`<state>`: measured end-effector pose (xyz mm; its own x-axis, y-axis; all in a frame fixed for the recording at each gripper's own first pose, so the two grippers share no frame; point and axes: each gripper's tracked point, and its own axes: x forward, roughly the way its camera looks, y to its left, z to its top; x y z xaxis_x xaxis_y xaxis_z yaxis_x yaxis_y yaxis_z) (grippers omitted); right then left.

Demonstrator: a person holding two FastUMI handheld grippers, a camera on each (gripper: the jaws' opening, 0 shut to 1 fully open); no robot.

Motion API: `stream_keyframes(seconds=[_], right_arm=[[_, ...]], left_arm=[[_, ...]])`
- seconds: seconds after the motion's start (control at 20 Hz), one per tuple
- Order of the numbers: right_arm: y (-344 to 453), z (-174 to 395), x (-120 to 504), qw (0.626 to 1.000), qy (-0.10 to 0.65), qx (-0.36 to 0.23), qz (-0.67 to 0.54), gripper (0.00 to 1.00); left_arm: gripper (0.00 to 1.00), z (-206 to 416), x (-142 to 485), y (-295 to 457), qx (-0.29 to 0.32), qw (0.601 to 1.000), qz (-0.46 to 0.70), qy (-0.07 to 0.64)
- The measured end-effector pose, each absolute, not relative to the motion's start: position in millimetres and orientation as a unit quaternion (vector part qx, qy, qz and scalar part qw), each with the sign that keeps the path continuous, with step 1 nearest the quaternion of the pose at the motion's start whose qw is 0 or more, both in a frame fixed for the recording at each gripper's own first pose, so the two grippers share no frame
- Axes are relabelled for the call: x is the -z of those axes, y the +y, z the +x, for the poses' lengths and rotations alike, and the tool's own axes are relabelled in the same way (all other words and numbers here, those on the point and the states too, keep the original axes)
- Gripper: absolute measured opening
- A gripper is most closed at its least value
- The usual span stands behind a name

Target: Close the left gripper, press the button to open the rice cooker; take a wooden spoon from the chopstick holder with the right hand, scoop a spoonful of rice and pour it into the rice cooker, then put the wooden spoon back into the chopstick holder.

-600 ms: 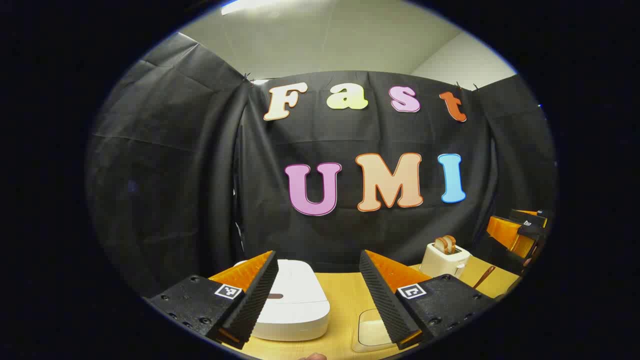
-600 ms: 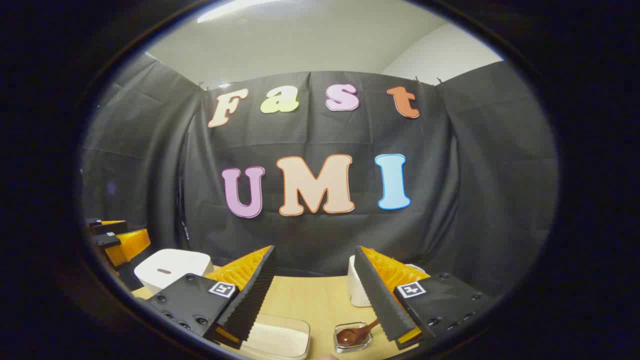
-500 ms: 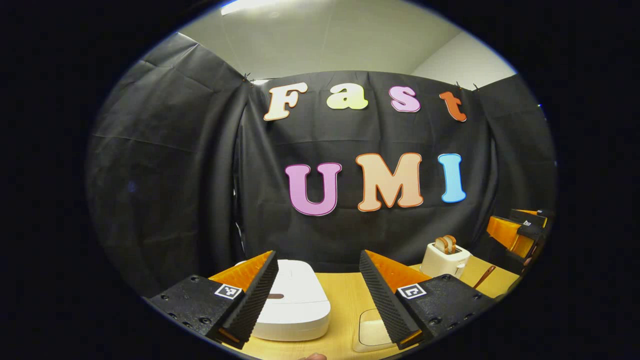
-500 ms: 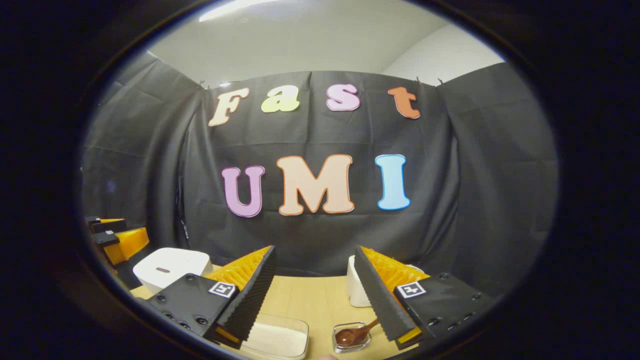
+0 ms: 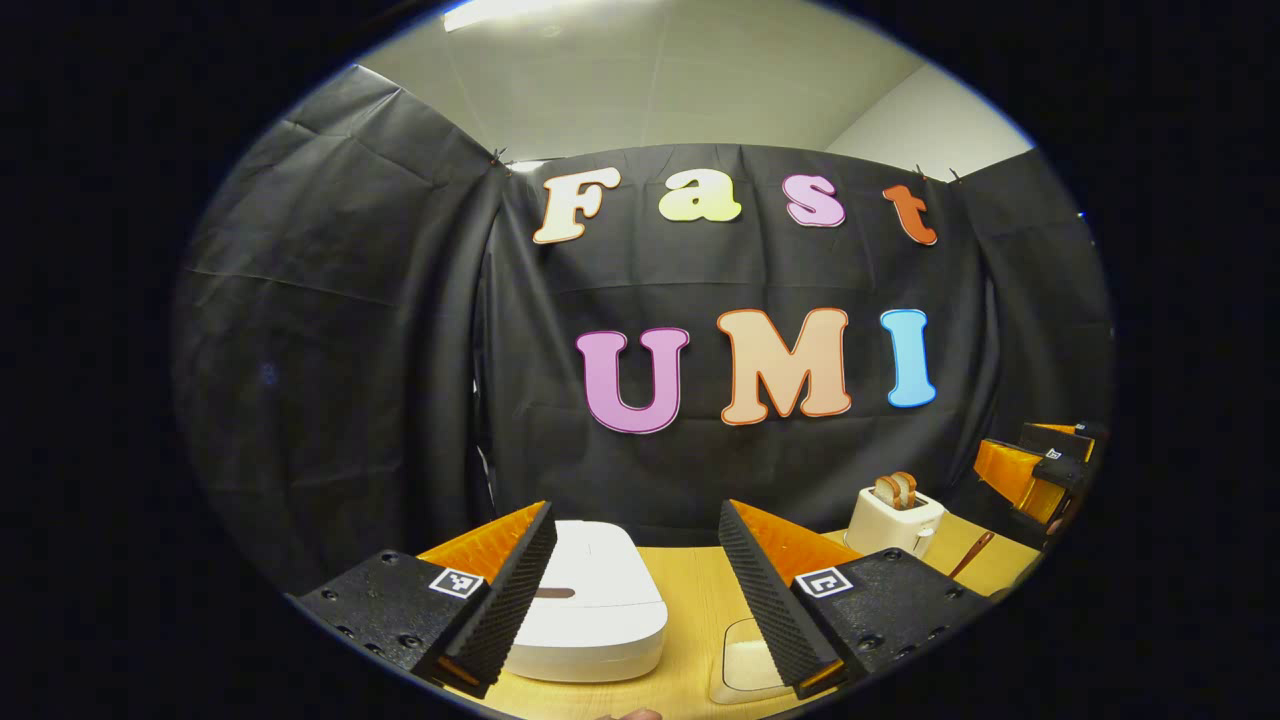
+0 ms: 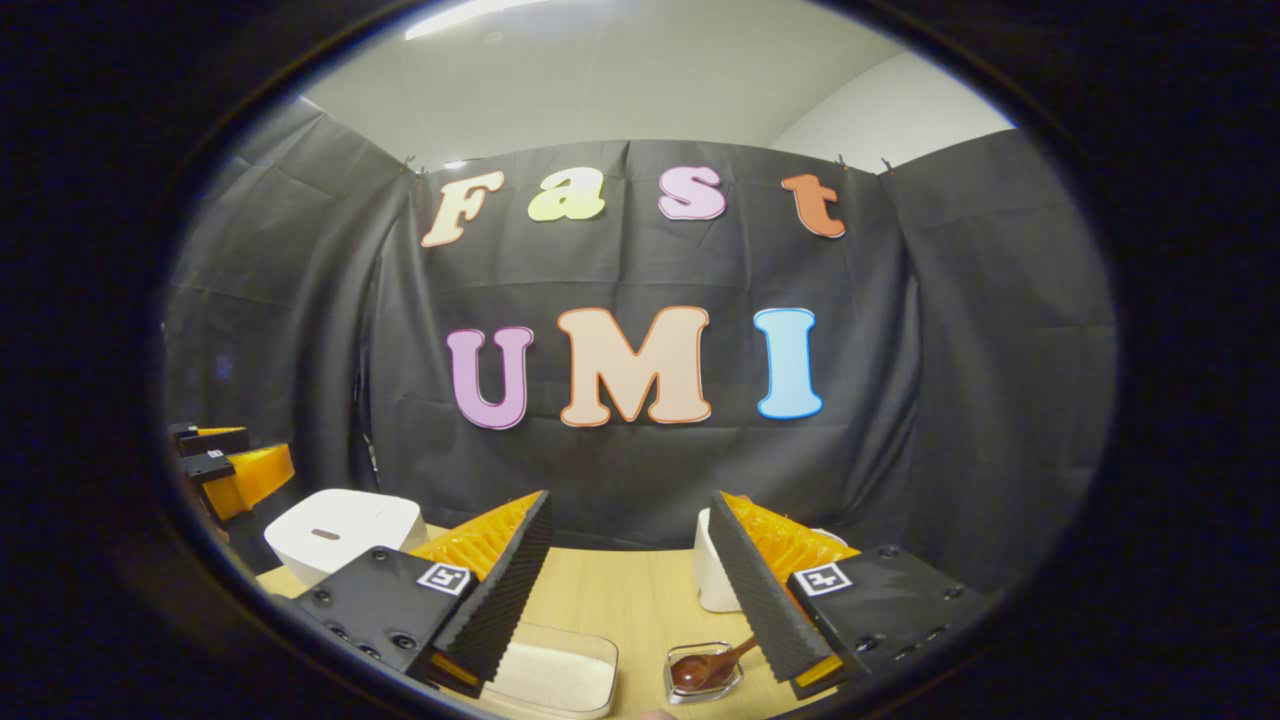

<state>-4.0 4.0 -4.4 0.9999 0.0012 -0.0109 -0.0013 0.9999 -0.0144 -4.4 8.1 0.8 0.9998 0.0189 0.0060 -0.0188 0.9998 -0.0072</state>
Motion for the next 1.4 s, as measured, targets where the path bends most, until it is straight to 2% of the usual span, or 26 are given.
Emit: stream_keyframes(seconds=[0.05, 0.1, 0.15, 0.2, 0.4, 0.45, 0.5, 0.55, 0.75, 0.8, 0.95, 1.0, 1.1, 1.15, 1.35, 1.4], right_arm=[[2.7, -3.8, 4.5, 1.0, 0.006, 0.001, -0.006, 1.0], [2.2, -4.8, 4.1, 1.0, 0.005, 0.001, -0.006, 0.96], [2.1, -5.0, 3.2, 1.0, 0.005, 0.002, -0.007, 1.0], [2.3, -6.1, 3.8, 1.0, 0.004, 0.001, -0.007, 0.96], [5.1, -7.2, 5.6, 1.0, 0.006, -0.003, -0.009, 0.96], [5.6, -7.1, 5.2, 1.0, 0.006, -0.004, -0.009, 1.0], [5.8, -7.8, 5.7, 1.0, 0.007, -0.006, -0.008, 1.0], [6.4, -7.9, 5.5, 1.0, 0.007, -0.007, -0.008, 0.96], [6.7, -8.5, 6.5, 1.0, 0.008, -0.01, -0.008, 0.96], [7.1, -8.6, 6.8, 1.0, 0.008, -0.01, -0.008, 1.0], [9.0, -9.3, 6.5, 1.0, 0.008, -0.013, -0.01, 1.0], [8.2, -9.6, 6.3, 1.0, 0.007, -0.014, -0.011, 0.96], [8.8, -10.1, 6.7, 1.0, 0.007, -0.015, -0.01, 0.96], [9.4, -9.2, 6.1, 1.0, 0.007, -0.016, -0.01, 1.0], [11.6, -7.2, 6.1, 1.0, 0.007, -0.018, -0.009, 1.0], [11.4, -7.4, 7.1, 1.0, 0.007, -0.018, -0.009, 0.96]], left_arm=[[0.96, -4.9, -0.4, 9.6, -0.011, 1.0, -0.005, -0.002], [0.96, -6.3, 0.9, 10.7, -0.014, 1.0, -0.007, -0.001], [0.96, -6.5, 0.8, 12.1, -0.016, 1.0, -0.008, -0.001], [0.96, -8.0, 1.1, 13.7, -0.018, 1.0, -0.009, -0.001], [0.97, -9.8, 1.6, 16.7, -0.024, 1.0, -0.011, -0.002], [0.97, -10.0, 1.4, 17.2, -0.026, 1.0, -0.01, -0.002], [0.97, -11.6, 1.6, 17.3, -0.027, 1.0, -0.009, -0.002], [0.97, -11.9, -0.1, 18.1, -0.028, 1.0, -0.008, -0.004], [0.96, -13.0, -4.1, 21.0, -0.033, 0.999, -0.003, -0.01], [0.96, -13.7, -3.2, 22.7, -0.037, 0.999, -0.002, -0.01], [0.82, -14.9, -2.5, 26.3, -0.04, 0.999, -0.001, -0.008], [0.81, -15.6, -3.2, 27.2, -0.04, 0.999, -0.001, -0.009], [0.7, -14.4, -2.0, 30.2, -0.046, 0.999, 0.002, -0.008], [0.59, -14.4, -2.3, 30.6, -0.045, 0.999, 0.002, -0.007], [0.12, -12.8, 0.5, 34.9, -0.054, 0.999, 0.0, -0.003], [0.07, -13.2, 2.7, 37.1, -0.056, 0.998, -0.003, -0.001]])
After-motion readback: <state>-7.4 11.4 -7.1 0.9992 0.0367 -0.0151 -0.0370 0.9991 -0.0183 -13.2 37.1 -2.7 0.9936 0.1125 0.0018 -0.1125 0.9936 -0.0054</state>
